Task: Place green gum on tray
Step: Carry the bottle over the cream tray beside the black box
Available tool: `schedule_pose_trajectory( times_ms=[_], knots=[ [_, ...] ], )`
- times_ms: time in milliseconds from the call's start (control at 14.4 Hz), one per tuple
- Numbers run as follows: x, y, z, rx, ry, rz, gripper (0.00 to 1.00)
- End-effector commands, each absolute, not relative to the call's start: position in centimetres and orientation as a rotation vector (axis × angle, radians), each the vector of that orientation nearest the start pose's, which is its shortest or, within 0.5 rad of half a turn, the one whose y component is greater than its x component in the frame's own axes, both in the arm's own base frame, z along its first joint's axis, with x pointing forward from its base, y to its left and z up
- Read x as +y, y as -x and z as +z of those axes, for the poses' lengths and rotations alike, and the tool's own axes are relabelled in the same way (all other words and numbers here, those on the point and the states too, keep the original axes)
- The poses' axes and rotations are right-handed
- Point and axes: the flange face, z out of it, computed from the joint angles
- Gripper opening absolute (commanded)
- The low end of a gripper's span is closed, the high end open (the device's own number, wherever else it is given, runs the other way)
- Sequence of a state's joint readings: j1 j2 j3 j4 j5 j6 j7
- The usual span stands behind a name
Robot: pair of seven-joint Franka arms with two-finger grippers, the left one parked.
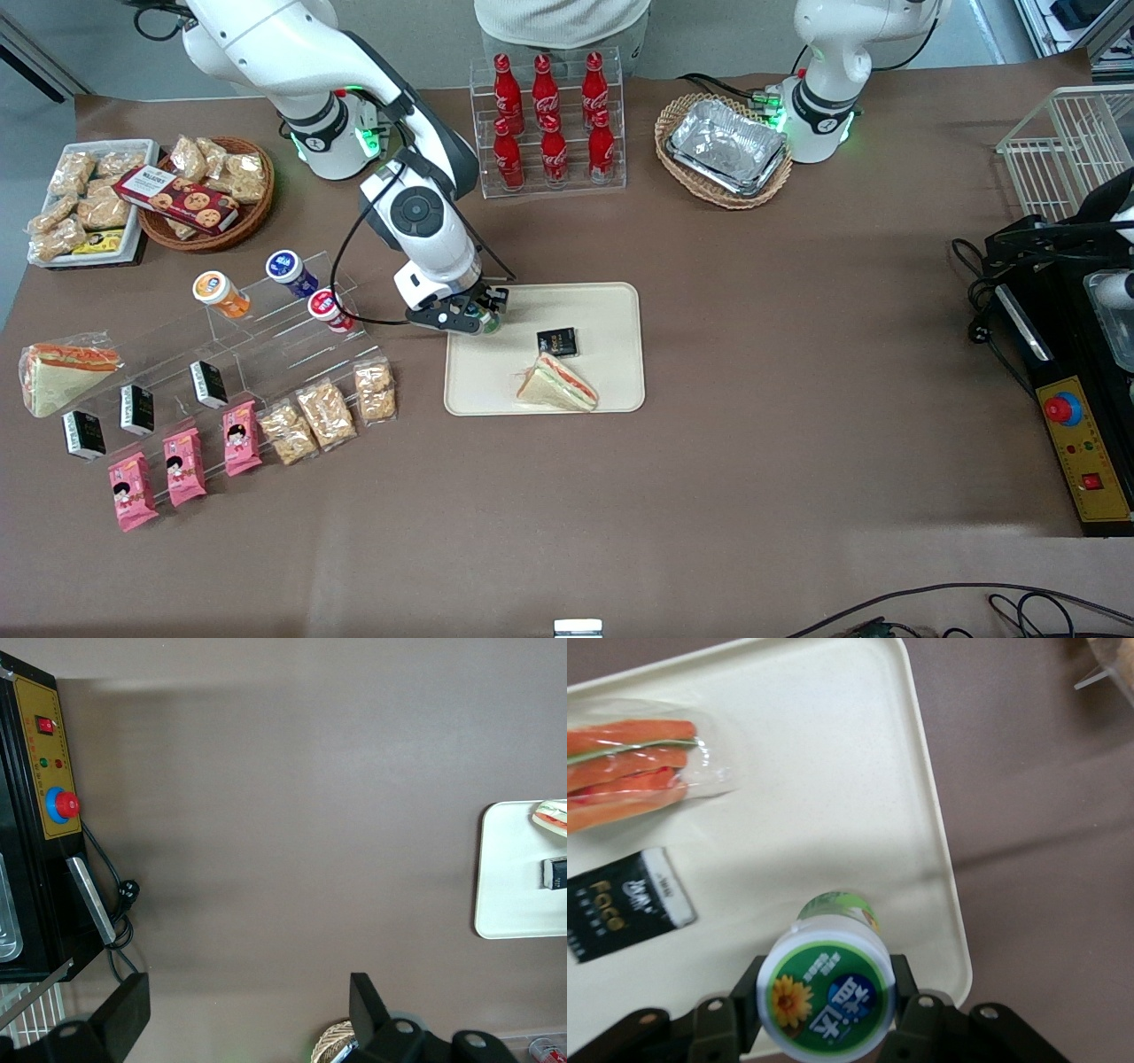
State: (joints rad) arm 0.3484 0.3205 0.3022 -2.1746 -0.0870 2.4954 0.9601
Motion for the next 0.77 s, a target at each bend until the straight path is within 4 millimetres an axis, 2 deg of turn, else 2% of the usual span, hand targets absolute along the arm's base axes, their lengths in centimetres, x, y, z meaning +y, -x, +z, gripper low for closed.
schedule_pose_trajectory(
  times_ms=[0,139,209,278,348,696],
  knots=[
    [34.55,-44.73,22.3,0.411,3.096,-0.049,0.27],
    [34.61,-44.64,21.73,0.427,3.105,-0.063,0.29],
    [34.61,-44.64,21.73,0.429,3.105,-0.062,0.56],
    [34.62,-44.65,21.74,0.429,3.103,-0.063,0.96],
    [34.61,-44.64,21.73,0.432,3.104,-0.062,1.0],
    [34.5,-44.82,21.86,0.434,3.102,-0.066,1.0]
  ],
)
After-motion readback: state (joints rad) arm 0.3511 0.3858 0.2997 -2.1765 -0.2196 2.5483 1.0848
